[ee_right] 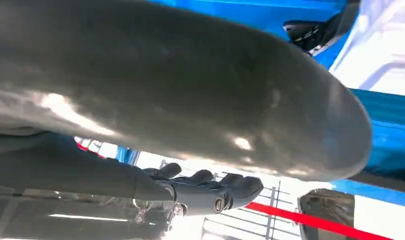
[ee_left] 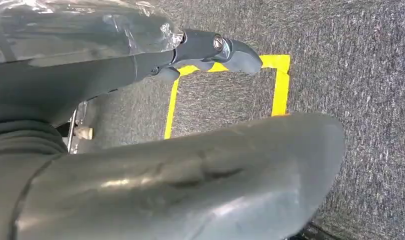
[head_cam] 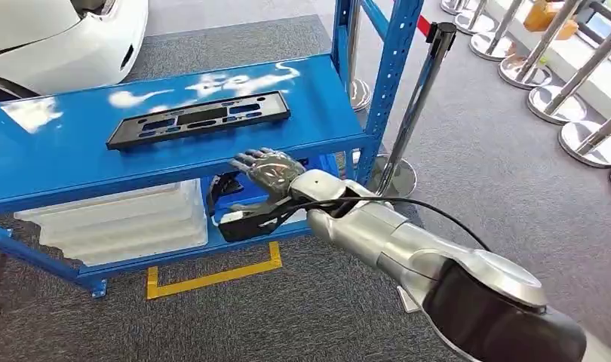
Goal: Take the parts from the cabinet and place them on the table.
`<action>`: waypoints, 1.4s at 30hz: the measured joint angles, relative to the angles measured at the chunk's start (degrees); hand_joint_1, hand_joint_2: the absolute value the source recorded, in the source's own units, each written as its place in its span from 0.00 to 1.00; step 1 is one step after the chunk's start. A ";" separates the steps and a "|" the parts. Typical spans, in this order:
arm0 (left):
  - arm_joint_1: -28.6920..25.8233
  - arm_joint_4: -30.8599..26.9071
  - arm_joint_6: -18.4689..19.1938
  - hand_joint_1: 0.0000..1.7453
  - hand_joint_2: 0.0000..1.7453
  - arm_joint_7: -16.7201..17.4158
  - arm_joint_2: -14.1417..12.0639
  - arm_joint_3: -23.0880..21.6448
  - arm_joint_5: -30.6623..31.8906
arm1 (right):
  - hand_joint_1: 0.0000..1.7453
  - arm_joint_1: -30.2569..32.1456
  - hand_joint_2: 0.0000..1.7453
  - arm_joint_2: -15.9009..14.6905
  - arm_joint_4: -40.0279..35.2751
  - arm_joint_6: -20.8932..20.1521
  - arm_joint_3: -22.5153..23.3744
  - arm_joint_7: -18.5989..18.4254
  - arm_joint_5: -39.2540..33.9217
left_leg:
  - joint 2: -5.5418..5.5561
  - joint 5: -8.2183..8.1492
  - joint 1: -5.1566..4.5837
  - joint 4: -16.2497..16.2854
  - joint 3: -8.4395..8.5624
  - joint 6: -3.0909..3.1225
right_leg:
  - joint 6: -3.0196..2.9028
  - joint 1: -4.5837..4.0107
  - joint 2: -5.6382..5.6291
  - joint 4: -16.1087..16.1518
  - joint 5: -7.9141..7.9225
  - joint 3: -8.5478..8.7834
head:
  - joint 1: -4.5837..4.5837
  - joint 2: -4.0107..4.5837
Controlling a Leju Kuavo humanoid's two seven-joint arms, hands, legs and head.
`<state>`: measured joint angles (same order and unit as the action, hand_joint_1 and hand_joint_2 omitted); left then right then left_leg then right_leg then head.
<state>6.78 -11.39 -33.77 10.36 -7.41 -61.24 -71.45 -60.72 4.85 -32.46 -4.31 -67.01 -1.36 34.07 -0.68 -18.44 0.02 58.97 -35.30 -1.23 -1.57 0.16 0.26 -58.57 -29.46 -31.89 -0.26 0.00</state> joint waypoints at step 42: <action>0.12 0.04 0.46 0.00 0.00 -0.44 0.00 -0.79 0.76 | 0.00 2.02 0.00 -1.07 -1.05 0.52 3.15 -1.20 -1.51 | 0.74 0.07 1.17 -0.45 -0.09 0.79 | 1.25 0.12 -0.18 -18.80 -5.70 -11.99 | 0.17 0.00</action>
<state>6.90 -11.34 -33.31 9.92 -7.41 -62.03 -70.69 -58.71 3.78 -33.51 -3.78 -63.87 -2.56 32.57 0.06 -18.37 1.19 58.52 -35.39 -0.43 -0.32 0.28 0.08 -77.37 -35.15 -43.88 -0.09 0.00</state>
